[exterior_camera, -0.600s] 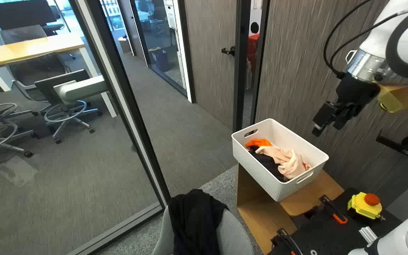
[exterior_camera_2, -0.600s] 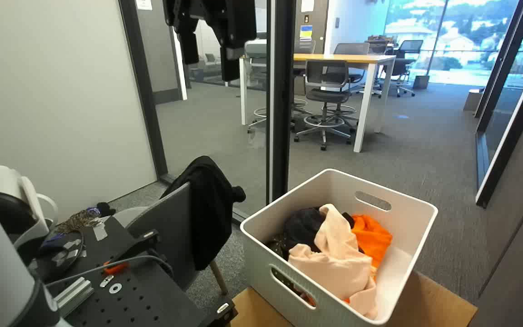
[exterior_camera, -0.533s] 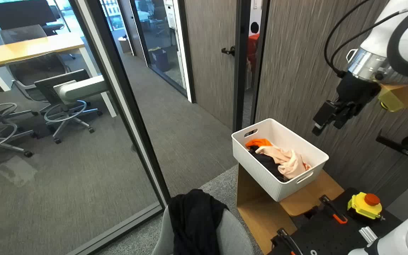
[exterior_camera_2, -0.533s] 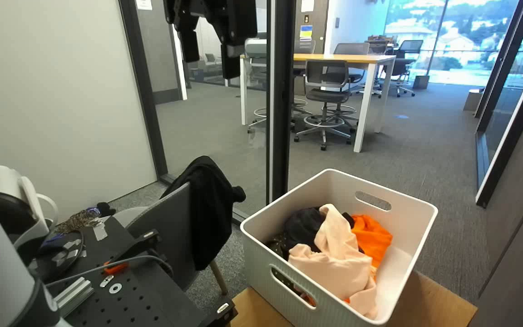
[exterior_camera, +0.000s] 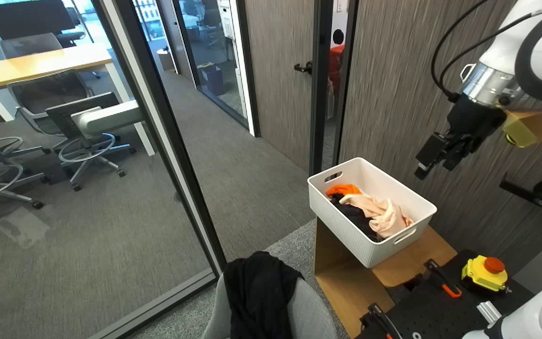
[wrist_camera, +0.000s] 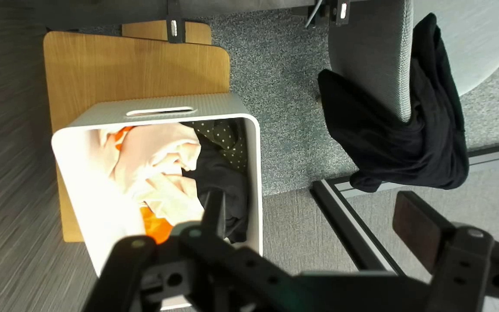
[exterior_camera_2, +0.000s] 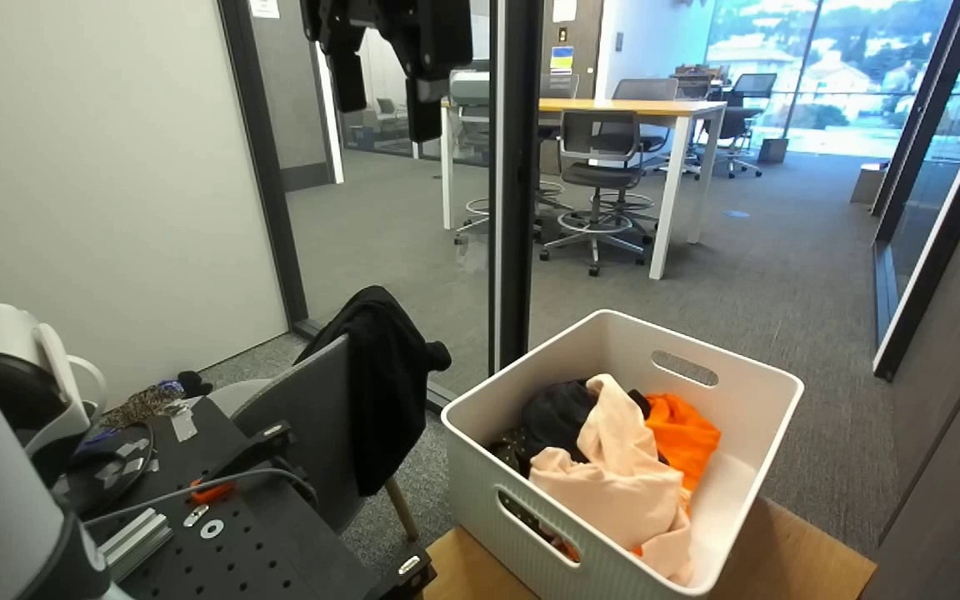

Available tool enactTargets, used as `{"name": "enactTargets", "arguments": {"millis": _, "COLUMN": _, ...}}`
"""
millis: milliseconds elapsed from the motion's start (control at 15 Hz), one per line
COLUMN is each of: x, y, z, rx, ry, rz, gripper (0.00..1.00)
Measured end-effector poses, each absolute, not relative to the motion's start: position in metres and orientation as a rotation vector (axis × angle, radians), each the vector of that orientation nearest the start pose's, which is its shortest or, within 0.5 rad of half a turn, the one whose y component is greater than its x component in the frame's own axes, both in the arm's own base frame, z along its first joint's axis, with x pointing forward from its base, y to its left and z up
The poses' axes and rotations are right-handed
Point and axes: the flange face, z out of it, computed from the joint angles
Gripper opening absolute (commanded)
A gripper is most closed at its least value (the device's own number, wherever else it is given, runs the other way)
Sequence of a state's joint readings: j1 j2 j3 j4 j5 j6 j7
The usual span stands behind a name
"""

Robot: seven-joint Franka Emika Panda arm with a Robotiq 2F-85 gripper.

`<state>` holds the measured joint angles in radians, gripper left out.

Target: Pick up the shirt from the chair and put it in the white bin

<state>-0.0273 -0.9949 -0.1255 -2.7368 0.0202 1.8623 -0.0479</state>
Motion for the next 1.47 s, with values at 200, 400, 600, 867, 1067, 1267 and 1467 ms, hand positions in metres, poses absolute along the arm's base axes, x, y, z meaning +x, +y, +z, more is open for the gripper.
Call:
{"name": "enactTargets", "arguments": {"millis": 200, "x": 0.281, "y": -0.035, "z": 0.479, "rx": -3.04, "ry": 0.018, "rz": -0.135, "gripper": 1.0}}
{"name": "enactTargets", "arguments": {"millis": 400, "x": 0.312, "y": -0.018, "z": 0.449, "rx": -3.071, "ry": -0.167, "rz": -0.028, "gripper": 1.0}}
{"name": "enactTargets", "arguments": {"millis": 600, "x": 0.348, "y": 0.013, "z": 0.424, "rx": -3.082, "ry": -0.384, "rz": 0.077, "gripper": 1.0}}
{"name": "enactTargets", "arguments": {"millis": 867, "x": 0.402, "y": 0.057, "z": 0.402, "rx": -3.067, "ry": -0.699, "rz": 0.186, "gripper": 1.0}}
{"name": "enactTargets", "arguments": {"millis": 1067, "x": 0.437, "y": 0.089, "z": 0.385, "rx": -3.031, "ry": -0.939, "rz": 0.257, "gripper": 1.0}}
{"name": "enactTargets", "arguments": {"millis": 1267, "x": 0.461, "y": 0.124, "z": 0.364, "rx": -2.971, "ry": -1.182, "rz": 0.312, "gripper": 1.0}}
{"name": "enactTargets", "arguments": {"millis": 1467, "x": 0.472, "y": 0.165, "z": 0.34, "rx": -2.883, "ry": -1.416, "rz": 0.334, "gripper": 1.0}}
